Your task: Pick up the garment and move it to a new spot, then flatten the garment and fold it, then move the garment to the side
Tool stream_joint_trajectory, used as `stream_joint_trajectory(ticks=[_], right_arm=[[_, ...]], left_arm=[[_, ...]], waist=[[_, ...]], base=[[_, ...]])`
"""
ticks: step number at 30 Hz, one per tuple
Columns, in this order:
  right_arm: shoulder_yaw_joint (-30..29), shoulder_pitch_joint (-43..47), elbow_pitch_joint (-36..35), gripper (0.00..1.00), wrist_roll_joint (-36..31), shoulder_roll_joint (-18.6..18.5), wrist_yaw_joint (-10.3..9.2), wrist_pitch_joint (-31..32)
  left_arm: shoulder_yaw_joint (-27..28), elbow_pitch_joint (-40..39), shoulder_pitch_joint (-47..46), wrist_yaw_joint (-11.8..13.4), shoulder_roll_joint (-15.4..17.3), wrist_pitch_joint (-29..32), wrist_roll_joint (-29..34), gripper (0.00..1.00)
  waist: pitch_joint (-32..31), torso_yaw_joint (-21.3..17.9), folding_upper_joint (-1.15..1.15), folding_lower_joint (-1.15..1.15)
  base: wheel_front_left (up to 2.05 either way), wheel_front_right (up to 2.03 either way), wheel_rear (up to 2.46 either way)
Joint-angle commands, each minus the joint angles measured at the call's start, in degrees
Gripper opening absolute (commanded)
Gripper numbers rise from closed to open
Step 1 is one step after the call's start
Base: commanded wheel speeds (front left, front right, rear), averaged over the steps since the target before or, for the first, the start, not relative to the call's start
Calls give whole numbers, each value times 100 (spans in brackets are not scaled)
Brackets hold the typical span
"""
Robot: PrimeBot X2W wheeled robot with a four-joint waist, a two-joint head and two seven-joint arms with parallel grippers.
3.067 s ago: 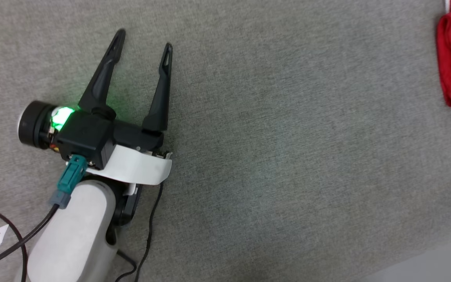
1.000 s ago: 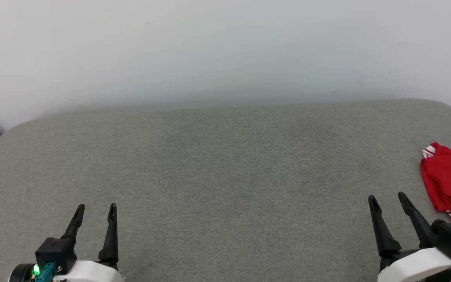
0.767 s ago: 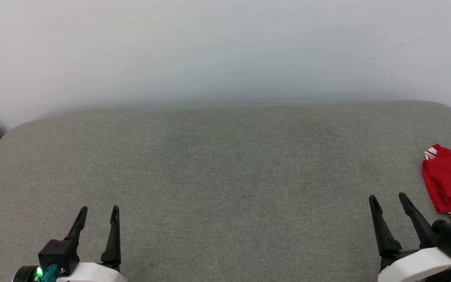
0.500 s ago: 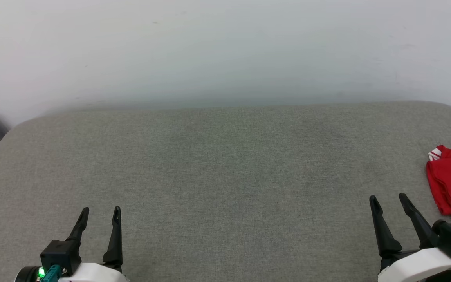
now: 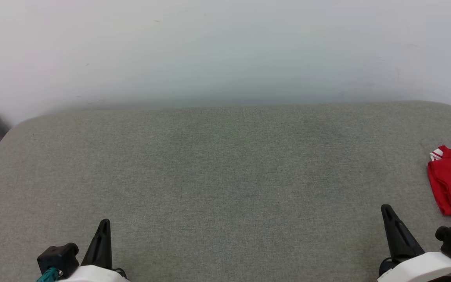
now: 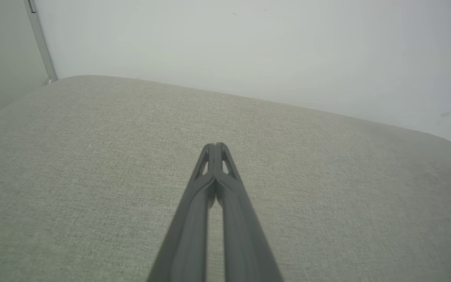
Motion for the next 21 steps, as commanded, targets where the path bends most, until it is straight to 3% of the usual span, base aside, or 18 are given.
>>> stream_joint_trajectory(ticks=[1,21], right_arm=[[-45,-171,-43,0,296,14,0,43],[-189,-425,221,0,2010,107,0,266]], left_arm=[[111,-54,-176,-59,-4,61,-257,0],[520,64,-392,-364,-334,532,-1778,0]], waist=[[4,0,0,0],[42,5,0,0]], base=[[0,0,0],[0,0,0]])
